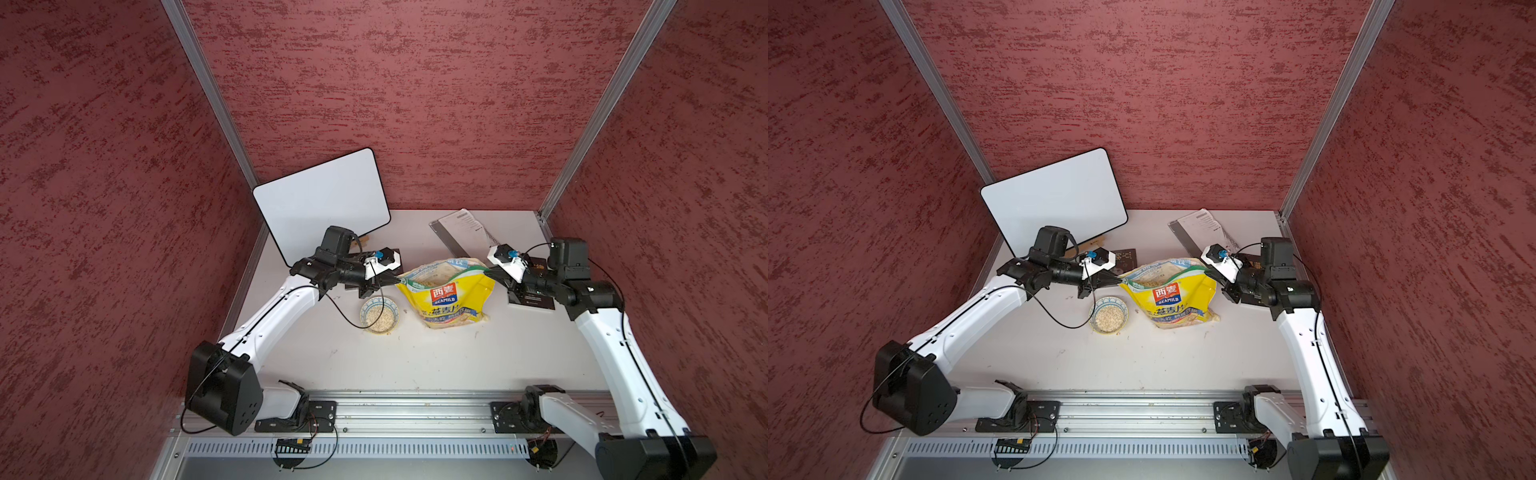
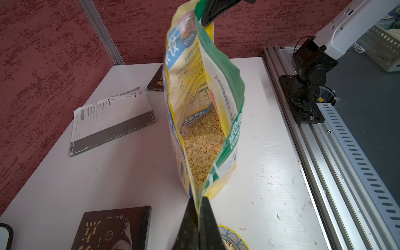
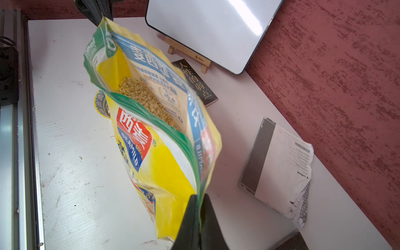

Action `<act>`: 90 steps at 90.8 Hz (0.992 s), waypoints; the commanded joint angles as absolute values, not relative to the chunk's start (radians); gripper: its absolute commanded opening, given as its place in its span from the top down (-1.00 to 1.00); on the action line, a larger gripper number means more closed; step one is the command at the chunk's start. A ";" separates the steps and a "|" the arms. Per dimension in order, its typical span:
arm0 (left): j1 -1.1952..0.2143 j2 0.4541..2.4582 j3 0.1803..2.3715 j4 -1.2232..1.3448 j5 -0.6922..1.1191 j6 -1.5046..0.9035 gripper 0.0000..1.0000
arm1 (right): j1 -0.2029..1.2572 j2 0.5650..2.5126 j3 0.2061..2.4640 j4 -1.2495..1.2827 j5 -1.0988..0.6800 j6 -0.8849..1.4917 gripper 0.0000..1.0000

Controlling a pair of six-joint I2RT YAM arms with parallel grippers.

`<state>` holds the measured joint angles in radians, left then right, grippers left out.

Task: Pour the oats into the breakfast bowl
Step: Close the oats bag at the center of the board.

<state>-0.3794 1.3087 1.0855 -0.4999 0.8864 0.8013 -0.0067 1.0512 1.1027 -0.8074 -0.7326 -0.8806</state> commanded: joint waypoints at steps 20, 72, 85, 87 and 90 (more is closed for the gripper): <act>-0.320 1.216 1.045 -0.374 0.871 0.629 1.00 | -0.105 1.103 1.138 -0.853 -0.741 -0.901 1.00; -0.360 1.230 1.028 -0.304 0.872 0.629 1.00 | 0.025 1.091 1.232 -0.838 -0.869 -0.848 -0.59; -0.365 1.229 1.026 -0.297 0.872 0.630 1.00 | 0.149 1.151 1.313 -0.880 -0.761 -0.894 -0.93; -0.366 1.229 1.025 -0.296 0.871 0.630 1.00 | 0.166 1.162 1.326 -0.889 -0.748 -0.903 -0.96; -0.366 1.229 1.026 -0.296 0.871 0.632 1.00 | 0.187 1.186 1.342 -0.901 -0.730 -0.915 -0.97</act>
